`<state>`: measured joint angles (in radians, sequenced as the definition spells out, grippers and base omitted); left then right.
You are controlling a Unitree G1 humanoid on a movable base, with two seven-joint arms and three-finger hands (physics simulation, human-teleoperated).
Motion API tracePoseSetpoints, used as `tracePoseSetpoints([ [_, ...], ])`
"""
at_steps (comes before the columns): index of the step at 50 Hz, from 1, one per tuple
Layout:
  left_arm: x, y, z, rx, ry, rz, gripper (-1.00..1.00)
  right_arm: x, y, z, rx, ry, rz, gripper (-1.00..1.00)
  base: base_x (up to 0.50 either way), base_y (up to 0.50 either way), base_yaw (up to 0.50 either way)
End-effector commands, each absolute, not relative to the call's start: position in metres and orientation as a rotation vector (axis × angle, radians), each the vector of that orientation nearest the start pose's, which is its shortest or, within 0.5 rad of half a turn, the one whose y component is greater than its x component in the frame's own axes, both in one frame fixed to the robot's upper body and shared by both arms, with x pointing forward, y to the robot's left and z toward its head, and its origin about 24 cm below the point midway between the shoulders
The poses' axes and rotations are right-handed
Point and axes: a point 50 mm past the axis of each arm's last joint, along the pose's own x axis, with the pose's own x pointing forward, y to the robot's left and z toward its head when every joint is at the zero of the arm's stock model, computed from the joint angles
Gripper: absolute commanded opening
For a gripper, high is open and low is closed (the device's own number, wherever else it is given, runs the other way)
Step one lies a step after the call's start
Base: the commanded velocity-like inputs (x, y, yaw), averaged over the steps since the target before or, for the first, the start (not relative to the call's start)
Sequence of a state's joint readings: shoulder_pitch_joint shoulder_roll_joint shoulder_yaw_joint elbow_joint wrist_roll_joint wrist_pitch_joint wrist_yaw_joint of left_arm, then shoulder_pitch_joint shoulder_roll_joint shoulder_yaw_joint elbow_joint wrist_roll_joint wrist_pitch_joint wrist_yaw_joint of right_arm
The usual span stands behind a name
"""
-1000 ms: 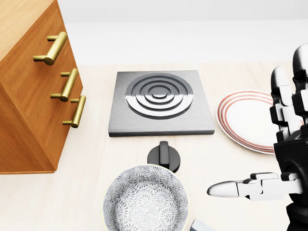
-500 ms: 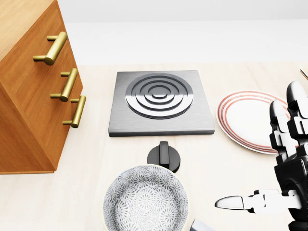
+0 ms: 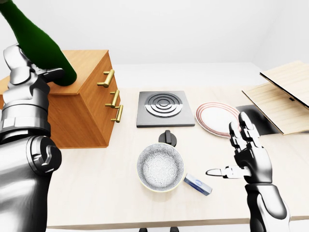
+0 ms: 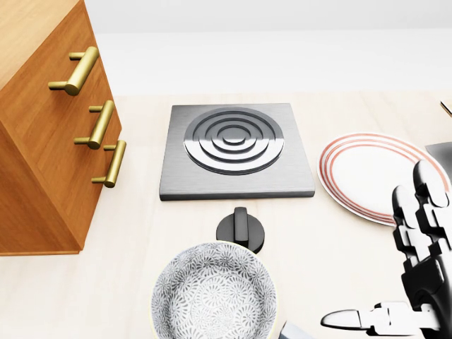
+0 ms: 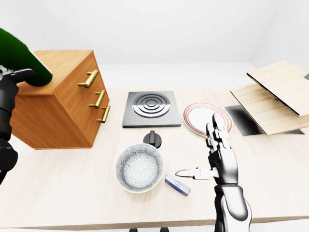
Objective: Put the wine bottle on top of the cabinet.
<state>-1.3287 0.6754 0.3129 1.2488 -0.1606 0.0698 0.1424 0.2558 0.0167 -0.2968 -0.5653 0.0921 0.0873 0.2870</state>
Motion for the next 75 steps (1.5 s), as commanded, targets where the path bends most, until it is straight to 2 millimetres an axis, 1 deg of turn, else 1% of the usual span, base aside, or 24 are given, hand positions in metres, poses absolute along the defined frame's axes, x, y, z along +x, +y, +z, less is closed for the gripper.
tracePoseSetpoints([
  [1,0.388,0.33,0.246,-0.065,-0.073,0.607,-1.0,0.18,-0.214,0.107,-0.048,-0.215,-0.06,1.0,0.0,0.0,0.0],
  [3,0.388,0.33,0.239,-0.064,-0.068,0.61,-1.0,0.179,-0.214,0.109,-0.053,-0.222,-0.059,1.0,0.0,0.0,0.0],
  [10,0.387,0.332,0.243,-0.054,-0.08,0.617,-1.0,0.181,-0.214,0.109,-0.053,-0.225,-0.063,1.0,0.0,0.0,0.0],
  [16,0.387,0.332,0.237,-0.047,-0.077,0.619,-0.84,0.184,-0.214,0.108,-0.051,-0.222,-0.059,1.0,0.0,0.0,0.0],
  [18,0.387,0.332,0.24,-0.046,-0.077,0.62,-0.91,0.183,-0.214,0.11,-0.054,-0.23,-0.061,1.0,0.0,0.0,0.0],
  [23,0.387,0.331,0.239,-0.05,-0.084,0.612,-0.87,0.183,-0.215,0.109,-0.052,-0.223,-0.062,1.0,0.0,0.0,0.0],
  [26,0.387,0.331,0.24,-0.047,-0.086,0.61,-0.8,0.182,-0.215,0.11,-0.053,-0.226,-0.063,1.0,0.0,0.0,0.0],
  [31,0.387,0.331,0.24,-0.047,-0.085,0.609,-0.84,0.182,-0.215,0.107,-0.051,-0.214,-0.063,1.0,0.0,0.0,0.0],
  [33,0.388,0.331,0.244,-0.045,-0.084,0.611,-0.84,0.182,-0.216,0.107,-0.051,-0.213,-0.064,1.0,0.0,0.0,0.0],
  [34,0.388,0.331,0.24,-0.044,-0.083,0.61,-0.87,0.182,-0.216,0.108,-0.052,-0.218,-0.065,1.0,0.0,0.0,0.0],
  [39,0.388,0.33,0.239,-0.039,-0.077,0.611,-0.81,0.182,-0.216,0.107,-0.055,-0.216,-0.065,1.0,0.0,0.0,0.0],
  [45,0.388,0.33,0.241,-0.039,-0.078,0.611,-0.83,0.182,-0.217,0.109,-0.059,-0.221,-0.067,1.0,0.0,0.0,0.0],
  [48,0.388,0.33,0.24,-0.039,-0.078,0.613,-0.75,0.183,-0.215,0.111,-0.064,-0.232,-0.065,1.0,0.0,0.0,0.0],
  [52,0.387,0.332,0.24,-0.038,-0.079,0.614,-0.74,0.183,-0.215,0.113,-0.07,-0.24,-0.064,1.0,0.0,0.0,0.0],
  [54,0.386,0.333,0.235,-0.03,-0.071,0.613,-0.68,0.184,-0.215,0.113,-0.071,-0.238,-0.063,1.0,0.0,0.0,0.0],
  [56,0.385,0.335,0.237,-0.03,-0.066,0.621,-0.74,0.185,-0.215,0.112,-0.071,-0.237,-0.062,1.0,0.0,0.0,0.0],
  [58,0.384,0.338,0.235,-0.034,-0.066,0.63,-0.72,0.186,-0.214,0.112,-0.069,-0.236,-0.062,1.0,0.0,0.0,0.0],
  [60,0.383,0.339,0.234,-0.032,-0.065,0.633,-0.57,0.186,-0.213,0.112,-0.07,-0.237,-0.058,1.0,0.0,0.0,0.0],
  [61,0.382,0.341,0.231,-0.034,-0.063,0.636,-0.43,0.187,-0.213,0.111,-0.069,-0.234,-0.055,1.0,0.0,0.0,0.0],
  [67,0.378,0.347,0.23,-0.038,-0.065,0.649,-0.48,0.188,-0.213,0.111,-0.067,-0.231,-0.055,1.0,0.0,0.0,0.0],
  [68,0.377,0.348,0.225,-0.038,-0.066,0.649,-0.5,0.188,-0.213,0.111,-0.068,-0.233,-0.055,1.0,0.0,0.0,0.0],
  [69,0.378,0.348,0.228,-0.036,-0.069,0.648,-0.5,0.188,-0.213,0.111,-0.068,-0.234,-0.054,1.0,0.0,0.0,0.0],
  [71,0.377,0.348,0.224,-0.034,-0.072,0.647,-0.5,0.188,-0.212,0.112,-0.068,-0.238,-0.052,1.0,0.0,0.0,0.0],
  [75,0.377,0.349,0.231,-0.031,-0.082,0.643,-0.49,0.187,-0.213,0.112,-0.067,-0.236,-0.052,1.0,0.0,0.0,0.0],
])
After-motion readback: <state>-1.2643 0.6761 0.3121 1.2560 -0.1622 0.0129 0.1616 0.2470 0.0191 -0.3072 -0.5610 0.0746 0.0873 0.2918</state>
